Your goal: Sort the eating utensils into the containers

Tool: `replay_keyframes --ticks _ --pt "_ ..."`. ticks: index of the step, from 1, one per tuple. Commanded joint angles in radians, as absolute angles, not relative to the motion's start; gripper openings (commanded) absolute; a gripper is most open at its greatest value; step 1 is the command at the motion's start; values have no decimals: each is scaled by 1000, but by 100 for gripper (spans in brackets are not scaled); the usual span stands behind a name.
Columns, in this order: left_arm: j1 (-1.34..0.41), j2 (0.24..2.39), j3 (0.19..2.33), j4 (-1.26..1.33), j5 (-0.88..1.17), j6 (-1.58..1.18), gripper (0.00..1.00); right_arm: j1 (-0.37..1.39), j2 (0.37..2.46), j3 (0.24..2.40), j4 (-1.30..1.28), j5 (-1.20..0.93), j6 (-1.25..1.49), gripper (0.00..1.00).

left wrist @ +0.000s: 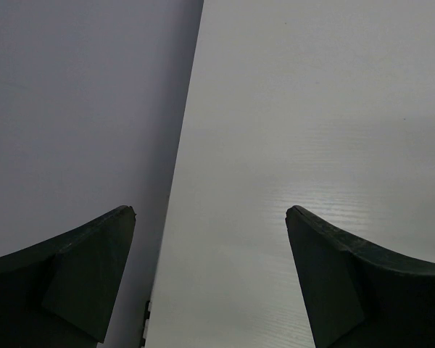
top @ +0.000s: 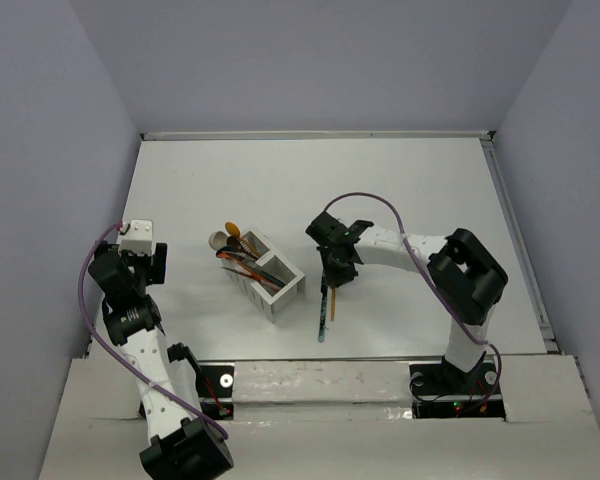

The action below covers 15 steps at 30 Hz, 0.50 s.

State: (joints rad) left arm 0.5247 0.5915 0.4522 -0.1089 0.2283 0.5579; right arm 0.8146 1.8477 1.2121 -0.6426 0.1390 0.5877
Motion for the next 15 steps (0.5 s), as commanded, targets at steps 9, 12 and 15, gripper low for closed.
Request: replay_keyframes --ticks 9,12,15 --pt "523 572 451 -68 224 571 99 789 1913 1269 -739 212 558 24" --pt "523 572 451 -69 218 569 99 778 1925 1279 -773 256 555 19" --pt "523 572 451 -69 213 572 99 756 1933 1272 -773 236 540 14"
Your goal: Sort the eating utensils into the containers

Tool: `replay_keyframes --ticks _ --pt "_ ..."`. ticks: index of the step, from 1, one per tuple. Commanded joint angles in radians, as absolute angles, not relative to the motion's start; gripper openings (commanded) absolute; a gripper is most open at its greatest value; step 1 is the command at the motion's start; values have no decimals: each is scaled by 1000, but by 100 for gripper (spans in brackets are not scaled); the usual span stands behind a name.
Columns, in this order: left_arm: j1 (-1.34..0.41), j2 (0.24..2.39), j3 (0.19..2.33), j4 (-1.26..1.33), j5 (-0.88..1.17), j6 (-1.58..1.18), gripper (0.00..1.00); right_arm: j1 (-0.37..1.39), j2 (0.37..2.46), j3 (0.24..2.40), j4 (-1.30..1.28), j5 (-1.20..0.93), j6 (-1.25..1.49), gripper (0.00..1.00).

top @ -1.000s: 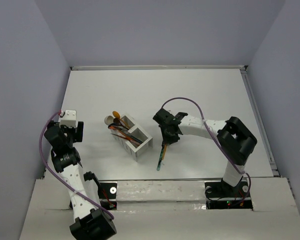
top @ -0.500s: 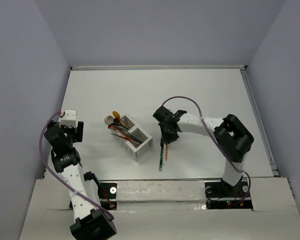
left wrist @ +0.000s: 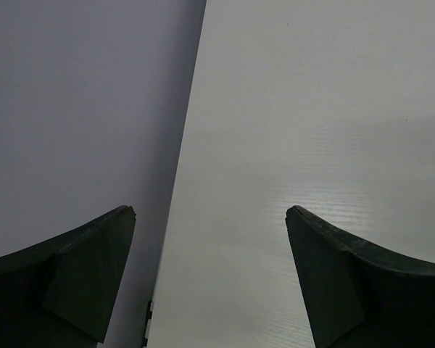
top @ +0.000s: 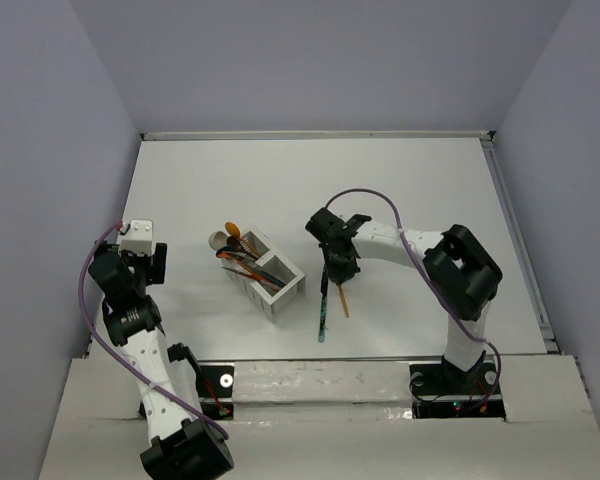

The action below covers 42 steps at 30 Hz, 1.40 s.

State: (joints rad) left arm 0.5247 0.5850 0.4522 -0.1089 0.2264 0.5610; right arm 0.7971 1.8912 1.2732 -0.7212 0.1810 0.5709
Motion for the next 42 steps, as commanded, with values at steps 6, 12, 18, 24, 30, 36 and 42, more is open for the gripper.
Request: replay_keyframes --ticks 6,12,18,24,30,36,42 --pt "523 578 454 -64 209 574 99 724 1947 1269 -756 216 506 0" --pt "525 583 457 -67 216 574 99 724 1829 1239 -730 336 506 0" --pt "523 600 468 -64 213 577 99 736 1511 1261 -497 356 324 0" --pt "523 611 476 -63 213 571 99 900 1335 1282 -86 362 -21 0" --pt "523 611 471 -64 199 572 99 1100 1387 1171 329 89 -277 0" --pt "523 611 471 -69 201 574 99 1109 1466 1094 468 -57 -210 0" --pt "523 609 465 -68 218 575 99 1109 1473 970 541 -43 -183 0"
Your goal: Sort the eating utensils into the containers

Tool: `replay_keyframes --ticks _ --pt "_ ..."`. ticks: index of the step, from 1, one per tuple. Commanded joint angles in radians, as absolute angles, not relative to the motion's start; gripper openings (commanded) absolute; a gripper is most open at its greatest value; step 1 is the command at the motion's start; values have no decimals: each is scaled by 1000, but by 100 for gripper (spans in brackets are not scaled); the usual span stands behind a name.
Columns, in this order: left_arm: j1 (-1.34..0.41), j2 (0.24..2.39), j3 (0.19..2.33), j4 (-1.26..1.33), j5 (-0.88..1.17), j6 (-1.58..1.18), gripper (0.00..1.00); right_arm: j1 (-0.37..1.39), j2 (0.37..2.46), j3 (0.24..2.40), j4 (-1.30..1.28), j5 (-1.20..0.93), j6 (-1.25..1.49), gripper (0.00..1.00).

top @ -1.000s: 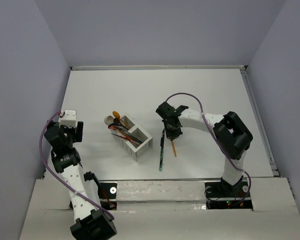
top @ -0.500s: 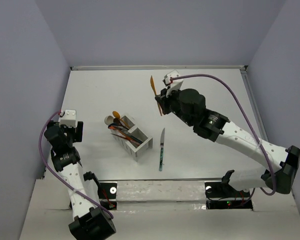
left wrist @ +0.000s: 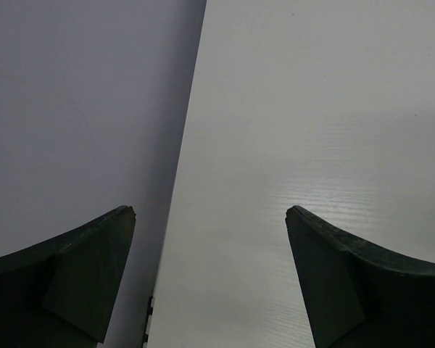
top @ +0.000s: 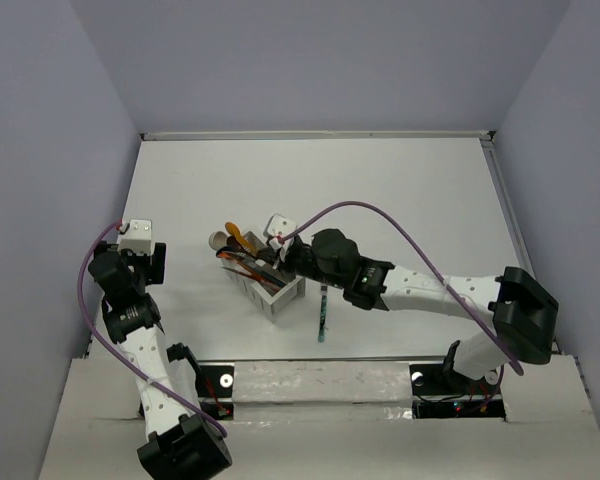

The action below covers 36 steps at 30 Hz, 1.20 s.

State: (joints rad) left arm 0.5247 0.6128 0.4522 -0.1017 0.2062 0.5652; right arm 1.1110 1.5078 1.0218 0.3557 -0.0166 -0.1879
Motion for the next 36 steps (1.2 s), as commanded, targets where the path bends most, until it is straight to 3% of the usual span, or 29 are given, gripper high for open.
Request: replay_keyframes --ticks 1,14,19,20,24,27,29,31,36 --pt "523 609 463 -66 219 577 99 1109 1473 953 555 -44 -178 0" --pt "523 589 462 -83 227 580 99 1109 1539 859 583 -6 -193 0" --pt "523 589 462 -83 233 580 99 1109 1461 905 432 -6 -180 47" --pt "523 588 462 -84 233 580 99 1109 1433 916 401 -6 -173 50" --pt "523 588 457 -84 233 583 99 1109 1344 977 258 110 -71 59" --pt "523 586 457 -84 227 587 99 1109 1304 1067 21 381 133 64" --pt "523 586 456 -84 229 588 99 1077 1293 1120 -289 504 376 64" --pt "523 586 456 -84 235 588 99 1020 1302 1147 -522 496 528 64" --pt "523 586 457 -86 241 586 99 960 1365 1052 -632 278 718 63"
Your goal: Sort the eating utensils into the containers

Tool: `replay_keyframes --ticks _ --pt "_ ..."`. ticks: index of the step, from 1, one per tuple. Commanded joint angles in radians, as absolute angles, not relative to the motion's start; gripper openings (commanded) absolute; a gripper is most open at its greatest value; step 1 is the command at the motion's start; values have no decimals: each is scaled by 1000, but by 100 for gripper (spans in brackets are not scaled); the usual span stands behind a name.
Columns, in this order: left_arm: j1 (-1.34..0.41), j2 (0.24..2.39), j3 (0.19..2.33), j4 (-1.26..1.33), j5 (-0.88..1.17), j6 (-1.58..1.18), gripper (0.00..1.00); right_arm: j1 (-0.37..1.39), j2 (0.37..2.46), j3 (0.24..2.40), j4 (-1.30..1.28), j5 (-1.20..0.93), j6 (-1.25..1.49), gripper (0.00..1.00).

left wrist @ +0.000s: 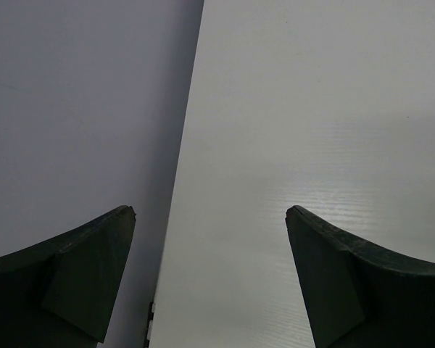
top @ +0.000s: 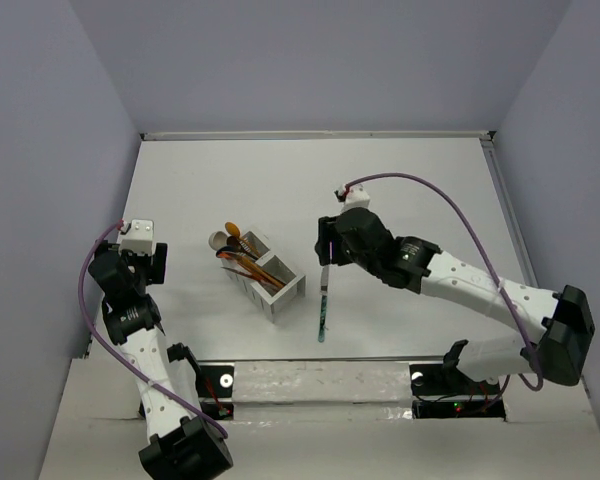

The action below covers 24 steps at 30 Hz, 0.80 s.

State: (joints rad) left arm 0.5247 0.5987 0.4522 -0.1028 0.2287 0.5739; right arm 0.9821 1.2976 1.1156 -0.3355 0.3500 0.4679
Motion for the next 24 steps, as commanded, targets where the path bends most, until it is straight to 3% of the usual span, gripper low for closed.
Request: replay_keyframes --ticks 1,4,7,24 --pt "523 584 459 -89 238 586 99 960 1405 1040 -646 256 741 62" --pt "523 575 460 -100 239 589 99 960 1472 1040 -657 230 759 59" --pt "523 571 463 -115 241 594 99 960 1566 1068 -664 164 759 49" --pt "523 589 454 -91 252 595 99 979 1739 1172 -609 114 772 49"
